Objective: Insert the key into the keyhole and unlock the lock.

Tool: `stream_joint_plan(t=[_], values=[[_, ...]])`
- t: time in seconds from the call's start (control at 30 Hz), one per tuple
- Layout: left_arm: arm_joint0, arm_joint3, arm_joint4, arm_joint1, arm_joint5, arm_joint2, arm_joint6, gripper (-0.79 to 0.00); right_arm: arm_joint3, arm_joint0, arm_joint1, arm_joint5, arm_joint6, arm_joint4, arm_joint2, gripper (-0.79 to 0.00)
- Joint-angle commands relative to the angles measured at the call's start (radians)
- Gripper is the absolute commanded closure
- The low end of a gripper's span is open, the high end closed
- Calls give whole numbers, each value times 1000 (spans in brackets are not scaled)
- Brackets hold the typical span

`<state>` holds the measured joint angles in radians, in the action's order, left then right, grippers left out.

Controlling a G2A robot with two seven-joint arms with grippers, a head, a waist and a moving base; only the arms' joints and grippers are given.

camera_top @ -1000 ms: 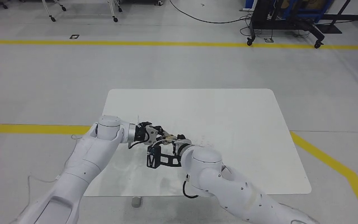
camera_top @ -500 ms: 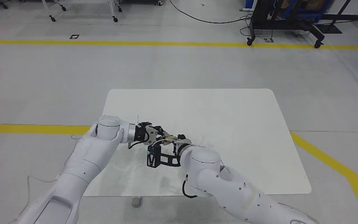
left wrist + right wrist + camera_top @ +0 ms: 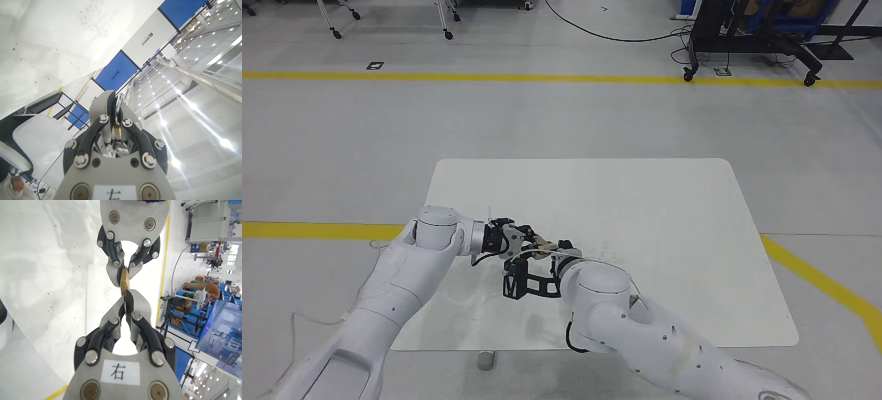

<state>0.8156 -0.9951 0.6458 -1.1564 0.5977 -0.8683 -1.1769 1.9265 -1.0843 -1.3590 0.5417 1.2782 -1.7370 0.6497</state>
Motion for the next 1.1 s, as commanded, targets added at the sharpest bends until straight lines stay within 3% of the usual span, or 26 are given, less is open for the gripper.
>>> stream_joint_plan(t=[0.0,0.03,0.07,0.13,0.5,0.6,0.87,0.93,0.97,1.07], values=[[0,1,1,0,-1,0,2,0,-3,1,-2,-5,5,4,0,0],[-1,2,3,0,-2,-1,4,0,-3,2,-3,-6,6,8,1,-12],[-1,4,6,0,-1,-2,5,0,-2,3,-4,-6,7,13,2,-114],[0,5,9,0,0,-3,8,0,-2,4,-5,-6,6,15,3,-188],[1,2,16,1,3,-2,16,0,21,-5,-7,-5,5,23,19,-259],[0,2,17,2,3,-3,17,0,37,-14,-6,1,-2,48,36,-314],[0,9,35,2,4,-12,32,0,142,-86,15,24,-121,247,196,-292],[0,9,38,2,5,-13,33,0,172,-118,24,37,-166,323,260,-203],[0,10,40,2,6,-13,34,0,180,-134,29,45,-190,367,292,-18],[0,10,46,2,8,-14,34,0,172,-172,41,79,-245,505,377,0]])
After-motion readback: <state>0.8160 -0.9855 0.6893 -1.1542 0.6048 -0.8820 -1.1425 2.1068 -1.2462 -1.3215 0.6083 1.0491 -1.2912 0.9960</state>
